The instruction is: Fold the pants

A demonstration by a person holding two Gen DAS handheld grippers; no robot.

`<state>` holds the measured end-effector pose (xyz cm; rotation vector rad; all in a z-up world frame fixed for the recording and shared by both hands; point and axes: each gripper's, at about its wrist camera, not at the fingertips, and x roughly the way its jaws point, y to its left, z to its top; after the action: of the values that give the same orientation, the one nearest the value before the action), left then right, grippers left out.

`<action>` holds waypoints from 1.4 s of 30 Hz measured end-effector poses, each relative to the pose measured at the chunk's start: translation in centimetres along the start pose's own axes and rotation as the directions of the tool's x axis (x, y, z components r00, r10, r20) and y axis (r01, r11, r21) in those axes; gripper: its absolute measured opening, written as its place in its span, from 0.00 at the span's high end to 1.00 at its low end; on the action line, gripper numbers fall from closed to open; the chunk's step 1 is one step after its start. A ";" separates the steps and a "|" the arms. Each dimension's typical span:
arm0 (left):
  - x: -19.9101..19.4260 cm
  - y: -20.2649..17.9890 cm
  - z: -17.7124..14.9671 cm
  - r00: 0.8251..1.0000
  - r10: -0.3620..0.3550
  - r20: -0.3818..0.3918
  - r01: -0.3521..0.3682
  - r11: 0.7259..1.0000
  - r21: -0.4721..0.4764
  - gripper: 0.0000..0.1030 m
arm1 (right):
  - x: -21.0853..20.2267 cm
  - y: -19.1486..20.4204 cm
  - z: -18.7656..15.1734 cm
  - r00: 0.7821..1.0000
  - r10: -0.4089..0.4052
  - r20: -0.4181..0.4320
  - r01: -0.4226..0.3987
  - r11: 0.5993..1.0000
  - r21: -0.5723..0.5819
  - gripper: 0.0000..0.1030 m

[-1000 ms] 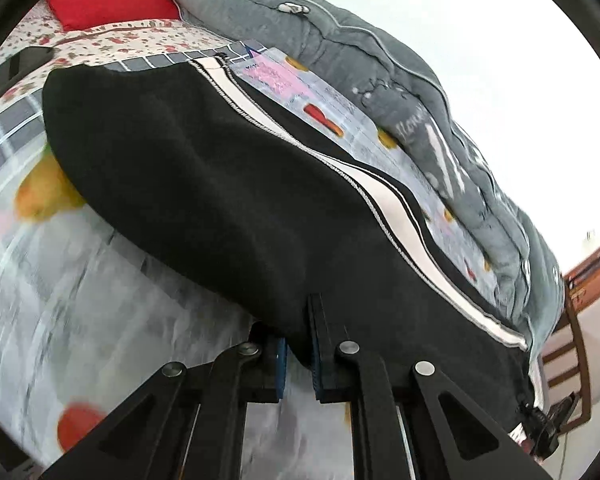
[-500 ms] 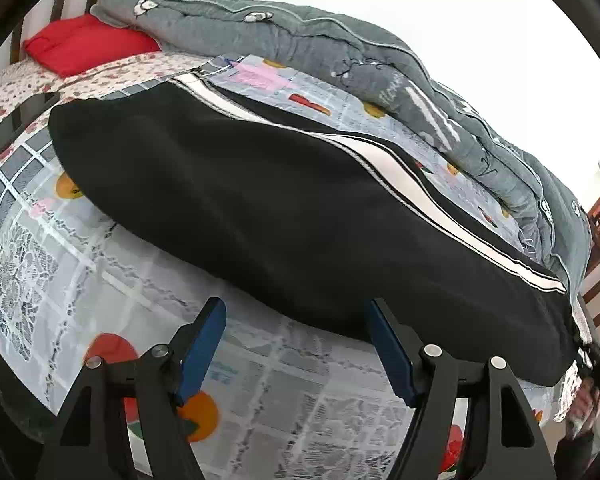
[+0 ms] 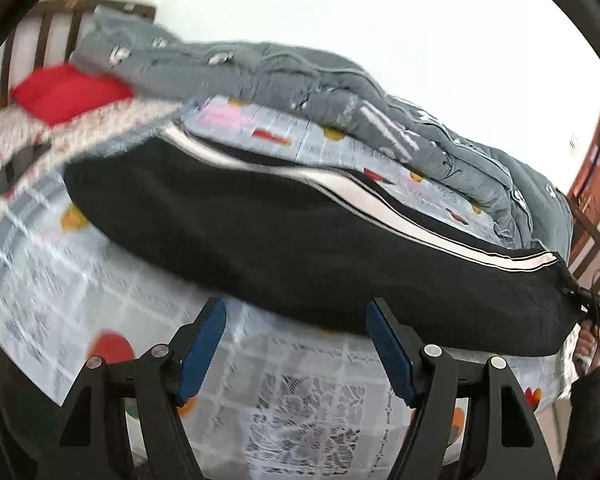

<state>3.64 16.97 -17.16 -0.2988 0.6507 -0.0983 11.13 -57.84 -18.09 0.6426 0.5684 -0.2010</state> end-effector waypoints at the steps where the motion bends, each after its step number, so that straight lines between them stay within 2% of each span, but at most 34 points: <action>1: -0.2 0.0 0.5 1.000 0.015 0.006 -0.016 1.000 0.021 0.31 | 0.5 -0.2 -0.2 0.999 -0.038 -0.023 0.038 0.999 -0.002 0.72; 4: -0.2 0.2 1.6 0.998 0.050 0.030 -0.052 0.997 0.048 0.31 | 1.5 -0.7 -1.6 0.986 -0.126 -0.112 0.122 0.992 -0.039 0.67; 6: 0.0 0.7 2.7 0.997 0.072 0.032 -0.073 0.997 0.036 0.31 | -0.3 -0.4 -2.7 0.986 -0.153 -0.073 0.146 0.986 -0.086 0.66; 8: 0.6 1.5 3.8 0.997 0.076 0.030 -0.076 0.997 0.007 0.31 | -2.5 0.6 -3.3 0.975 -0.220 -0.012 0.216 0.965 -0.146 0.64; 12: 3.0 2.4 6.6 0.991 0.135 -0.001 -0.135 0.991 -0.020 0.31 | -6.0 3.5 -3.1 0.960 -0.271 0.069 0.279 0.927 -0.251 0.64; 14: 4.5 2.9 8.3 0.989 0.150 -0.014 -0.150 0.988 -0.021 0.31 | -6.8 5.4 -2.8 0.963 -0.257 0.086 0.271 0.914 -0.301 0.63; 16: 5.9 3.5 10.1 0.988 0.153 -0.025 -0.154 0.988 -0.031 0.31 | -7.1 7.7 -2.9 0.968 -0.231 0.099 0.250 0.906 -0.342 0.52; 17: 6.5 3.8 10.7 0.988 0.154 -0.031 -0.156 0.987 -0.040 0.31 | -6.9 8.8 -3.0 0.971 -0.215 0.101 0.237 0.903 -0.359 0.50; 22: 10.3 6.1 14.1 0.979 0.188 -0.075 -0.193 0.979 -0.067 0.31 | -3.1 14.5 -4.1 0.984 -0.169 0.050 0.173 0.872 -0.458 0.51; 26: 13.3 7.4 16.1 0.969 0.230 -0.094 -0.234 0.972 -0.036 0.32 | -0.2 18.3 -5.4 0.990 -0.140 0.010 0.125 0.850 -0.512 0.51; 30: 16.9 8.3 17.8 0.939 0.310 -0.150 -0.306 0.951 0.050 0.32 | 2.1 21.2 -6.5 0.991 -0.129 -0.022 0.096 0.830 -0.549 0.51; 32: 18.2 9.0 18.2 0.919 0.362 -0.154 -0.354 0.932 0.079 0.39 | 2.8 22.5 -6.9 0.991 -0.127 -0.031 0.087 0.819 -0.568 0.51; 34: 19.0 9.8 18.1 0.912 0.377 -0.163 -0.367 0.926 0.088 0.40 | 3.4 23.4 -7.3 0.991 -0.129 -0.035 0.085 0.809 -0.582 0.51; 37: 19.8 11.0 17.9 0.925 0.331 -0.188 -0.331 0.943 0.036 0.48 | 4.0 24.5 -7.7 0.990 -0.137 -0.042 0.085 0.796 -0.599 0.50; 38: 19.8 11.2 17.9 0.926 0.330 -0.184 -0.331 0.943 0.026 0.60 | 4.2 24.8 -7.8 0.989 -0.140 -0.044 0.085 0.793 -0.604 0.51; 39: 19.6 11.3 17.9 0.930 0.323 -0.176 -0.324 0.946 0.022 0.68 | 4.4 25.2 -8.0 0.988 -0.145 -0.046 0.086 0.786 -0.612 0.51; 40: 19.3 11.4 18.0 0.941 0.294 -0.165 -0.296 0.955 0.015 0.75 | 4.5 25.4 -8.1 0.988 -0.148 -0.048 0.087 0.782 -0.617 0.51; 42: 17.9 11.6 18.2 0.959 0.262 -0.111 -0.265 0.964 -0.012 0.81 | 4.7 25.9 -8.3 0.986 -0.158 -0.046 0.094 0.769 -0.633 0.51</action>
<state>28.93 29.15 -17.37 -0.2312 0.7949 0.1515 20.39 -32.29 -12.96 -0.0476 0.7273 -0.0925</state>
